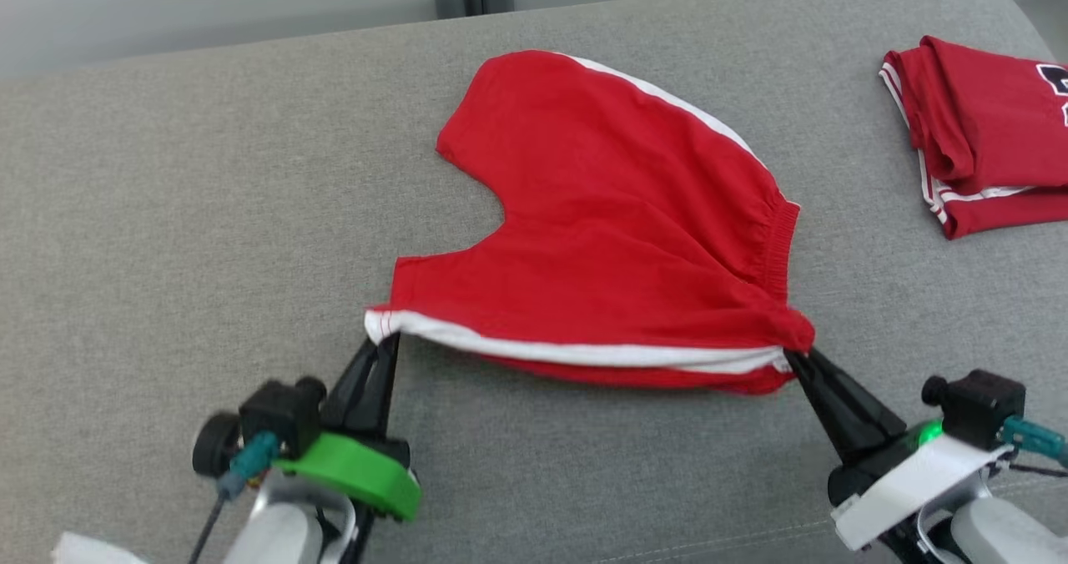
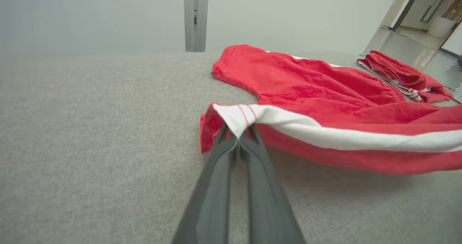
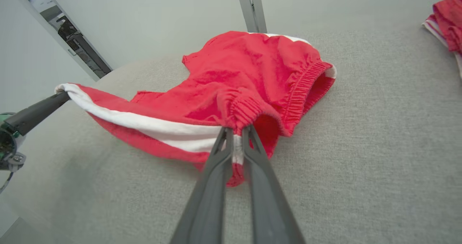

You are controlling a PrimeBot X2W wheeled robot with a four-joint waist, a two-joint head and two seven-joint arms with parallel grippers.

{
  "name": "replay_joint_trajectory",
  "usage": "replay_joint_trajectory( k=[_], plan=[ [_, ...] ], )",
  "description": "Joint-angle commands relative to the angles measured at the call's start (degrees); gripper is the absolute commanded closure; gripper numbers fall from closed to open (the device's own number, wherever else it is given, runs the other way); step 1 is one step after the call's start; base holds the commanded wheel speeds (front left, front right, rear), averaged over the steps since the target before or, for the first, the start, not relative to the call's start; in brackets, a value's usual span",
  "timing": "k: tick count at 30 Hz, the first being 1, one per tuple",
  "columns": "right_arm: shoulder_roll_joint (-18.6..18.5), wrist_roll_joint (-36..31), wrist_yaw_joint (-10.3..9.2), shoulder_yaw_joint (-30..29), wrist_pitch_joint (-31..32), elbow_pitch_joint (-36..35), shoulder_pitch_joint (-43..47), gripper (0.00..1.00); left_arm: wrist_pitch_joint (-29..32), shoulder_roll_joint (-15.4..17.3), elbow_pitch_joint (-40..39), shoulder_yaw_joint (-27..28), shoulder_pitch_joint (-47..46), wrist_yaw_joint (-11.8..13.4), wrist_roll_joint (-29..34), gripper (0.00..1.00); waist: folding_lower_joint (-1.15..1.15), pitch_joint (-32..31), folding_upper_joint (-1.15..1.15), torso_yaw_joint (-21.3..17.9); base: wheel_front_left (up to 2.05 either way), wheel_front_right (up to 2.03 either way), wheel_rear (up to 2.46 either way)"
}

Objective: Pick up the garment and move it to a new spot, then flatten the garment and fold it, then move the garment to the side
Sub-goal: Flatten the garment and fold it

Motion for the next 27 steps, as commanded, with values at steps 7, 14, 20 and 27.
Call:
replay_joint_trajectory(
  k=[7,14,20,27],
  plan=[
    [1.7,1.9,-0.1,-2.3,-0.1,1.1,-9.8,1.0,8.3,4.1,0.1,-2.0,-19.1,-2.9,4.6,1.0,0.0,6.7,0.0,-4.0,0.0,0.0,0.0],
    [6.6,2.0,-0.11,-4.7,-0.1,5.7,-20.7,1.0,16.6,6.2,7.8,-4.3,-37.9,-4.9,4.7,1.0,0.0,14.1,0.0,-9.1,0.0,0.0,0.0],
    [12.2,-0.5,-0.11,-5.9,-0.1,9.9,-28.1,1.0,19.3,6.8,18.9,-6.3,-50.4,-5.3,3.6,1.0,0.0,19.2,0.0,-12.6,0.0,0.0,0.0],
    [17.4,-1.5,-0.11,-6.7,-0.1,14.1,-33.5,1.0,17.5,6.3,32.1,-9.5,-59.4,-5.4,4.2,1.0,0.0,21.9,0.0,-15.4,0.0,0.0,0.0]
  ],
)
